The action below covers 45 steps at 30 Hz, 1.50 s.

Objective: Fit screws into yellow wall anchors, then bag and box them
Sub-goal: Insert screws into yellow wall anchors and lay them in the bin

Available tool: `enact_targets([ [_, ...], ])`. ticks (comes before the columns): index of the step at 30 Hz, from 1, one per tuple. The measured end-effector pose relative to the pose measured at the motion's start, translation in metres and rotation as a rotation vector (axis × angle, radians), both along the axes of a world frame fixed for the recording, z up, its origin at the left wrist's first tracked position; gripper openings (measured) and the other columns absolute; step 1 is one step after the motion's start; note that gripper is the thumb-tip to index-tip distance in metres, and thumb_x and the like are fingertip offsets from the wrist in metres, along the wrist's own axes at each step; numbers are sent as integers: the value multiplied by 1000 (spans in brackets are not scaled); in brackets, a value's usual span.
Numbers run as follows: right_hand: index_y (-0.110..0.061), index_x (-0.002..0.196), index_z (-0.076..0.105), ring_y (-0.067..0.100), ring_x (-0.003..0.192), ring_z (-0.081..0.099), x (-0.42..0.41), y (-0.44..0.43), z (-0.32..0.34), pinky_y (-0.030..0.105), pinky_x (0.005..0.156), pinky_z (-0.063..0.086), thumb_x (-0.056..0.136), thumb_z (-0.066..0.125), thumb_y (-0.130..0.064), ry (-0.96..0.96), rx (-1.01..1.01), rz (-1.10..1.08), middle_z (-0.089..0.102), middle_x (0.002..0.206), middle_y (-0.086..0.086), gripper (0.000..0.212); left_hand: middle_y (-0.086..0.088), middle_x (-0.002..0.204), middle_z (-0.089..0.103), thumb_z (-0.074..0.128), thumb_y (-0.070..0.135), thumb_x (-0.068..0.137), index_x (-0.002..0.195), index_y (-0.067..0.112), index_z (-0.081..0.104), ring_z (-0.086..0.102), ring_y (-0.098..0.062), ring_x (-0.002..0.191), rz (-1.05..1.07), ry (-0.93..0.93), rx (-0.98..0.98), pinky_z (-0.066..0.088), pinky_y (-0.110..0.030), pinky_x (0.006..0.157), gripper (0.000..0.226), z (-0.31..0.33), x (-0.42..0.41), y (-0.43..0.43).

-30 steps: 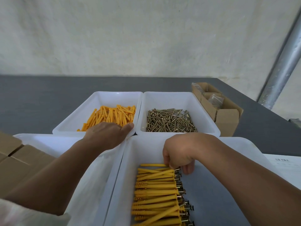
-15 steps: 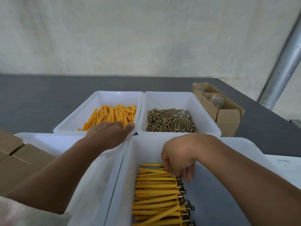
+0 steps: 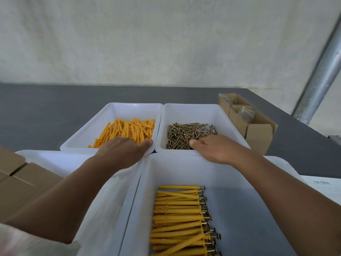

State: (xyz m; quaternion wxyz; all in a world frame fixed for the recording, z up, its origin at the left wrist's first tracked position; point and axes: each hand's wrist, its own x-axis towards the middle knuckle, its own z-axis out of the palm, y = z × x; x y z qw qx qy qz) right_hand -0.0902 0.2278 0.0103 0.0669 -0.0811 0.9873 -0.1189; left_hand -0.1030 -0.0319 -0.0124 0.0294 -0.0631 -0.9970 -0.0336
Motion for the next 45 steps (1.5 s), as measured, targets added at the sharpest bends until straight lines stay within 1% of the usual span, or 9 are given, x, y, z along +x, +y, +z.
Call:
enact_targets([
  [3,-18,138,52,29,129,46,-7,-1,-5,46,108,36,97,10,-65,-124,67,-62,49,144,10,75,-4,73,60,16,71,92,70,13,62,54,-15,72,26,5,20,37,-29,61,77,0,0,0],
  [7,-18,148,40,29,141,34,-10,-3,-4,43,111,27,97,14,-65,-190,44,-79,35,156,8,74,-4,75,61,21,65,96,73,12,62,54,-16,74,18,-5,59,39,-30,63,71,4,1,0],
  [15,-16,112,60,24,106,48,-8,-1,-3,36,90,36,98,21,-51,-194,-5,-68,54,122,11,54,-2,66,49,37,33,98,62,13,45,45,-17,65,54,-18,155,32,-30,55,42,16,5,6],
  [17,-22,77,49,21,90,46,-7,-2,-3,35,81,36,99,20,-49,-152,10,-53,49,96,4,45,-3,64,41,35,27,98,62,13,37,38,-16,62,39,-37,181,29,-31,54,39,21,7,7],
  [19,-26,65,35,16,75,42,-6,-3,-3,33,73,35,99,20,-48,-114,1,-40,42,77,-2,43,-3,64,38,32,24,96,63,13,33,35,-16,62,30,-61,256,28,-31,55,35,24,8,7],
  [30,-10,71,55,18,70,50,-2,7,2,34,67,38,94,44,-46,-136,-254,-6,53,72,8,44,-3,63,35,38,20,96,63,13,31,31,-15,60,-17,-81,356,26,-32,57,35,32,12,5],
  [33,-12,72,58,12,65,46,0,11,5,27,60,35,94,52,-35,-99,-323,74,53,67,-4,33,-1,65,36,40,15,98,61,16,32,34,-16,62,-38,-84,332,29,-32,60,38,33,15,7],
  [39,-28,82,72,3,85,62,0,12,4,22,73,44,89,67,-26,20,-470,127,70,90,-17,10,14,58,48,57,18,90,47,31,56,45,-6,61,-33,-85,373,35,-26,59,45,30,16,6],
  [45,-31,81,68,3,74,59,1,2,10,23,67,44,91,66,-25,302,-538,81,65,78,-15,12,3,68,60,61,30,92,79,23,66,52,-10,65,-62,129,408,38,-21,57,16,29,20,7],
])
